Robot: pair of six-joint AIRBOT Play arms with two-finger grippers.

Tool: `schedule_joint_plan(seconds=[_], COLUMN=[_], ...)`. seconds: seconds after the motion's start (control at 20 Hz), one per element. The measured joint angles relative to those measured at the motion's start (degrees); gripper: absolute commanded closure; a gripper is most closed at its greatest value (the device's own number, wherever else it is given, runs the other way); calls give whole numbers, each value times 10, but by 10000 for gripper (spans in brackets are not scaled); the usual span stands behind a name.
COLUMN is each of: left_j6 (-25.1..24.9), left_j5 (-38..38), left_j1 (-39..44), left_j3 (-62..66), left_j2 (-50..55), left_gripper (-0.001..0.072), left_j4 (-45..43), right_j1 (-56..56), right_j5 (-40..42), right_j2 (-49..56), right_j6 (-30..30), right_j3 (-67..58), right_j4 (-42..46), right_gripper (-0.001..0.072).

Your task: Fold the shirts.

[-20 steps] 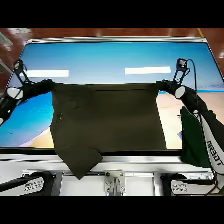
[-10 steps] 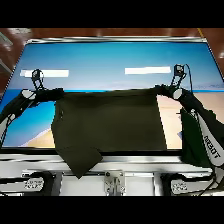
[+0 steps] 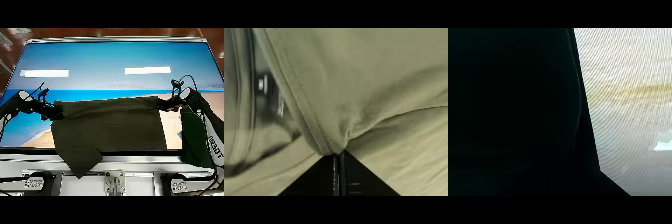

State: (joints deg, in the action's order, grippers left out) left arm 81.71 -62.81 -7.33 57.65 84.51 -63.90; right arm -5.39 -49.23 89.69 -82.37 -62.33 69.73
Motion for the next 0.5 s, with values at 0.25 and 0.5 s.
schedule_joint_plan(seconds=[0.25,0.5], left_j6=[38,35], left_j5=[-39,-132], left_j1=[-9,-67], left_j3=[5,45], left_j2=[4,-28], left_gripper=[179,180], left_j4=[-8,-15], right_j1=[-3,-36], right_j5=[-31,-130], right_j2=[2,-53], right_j6=[-19,7], right_j3=[-4,-48], right_j4=[-4,52], right_gripper=[136,138])
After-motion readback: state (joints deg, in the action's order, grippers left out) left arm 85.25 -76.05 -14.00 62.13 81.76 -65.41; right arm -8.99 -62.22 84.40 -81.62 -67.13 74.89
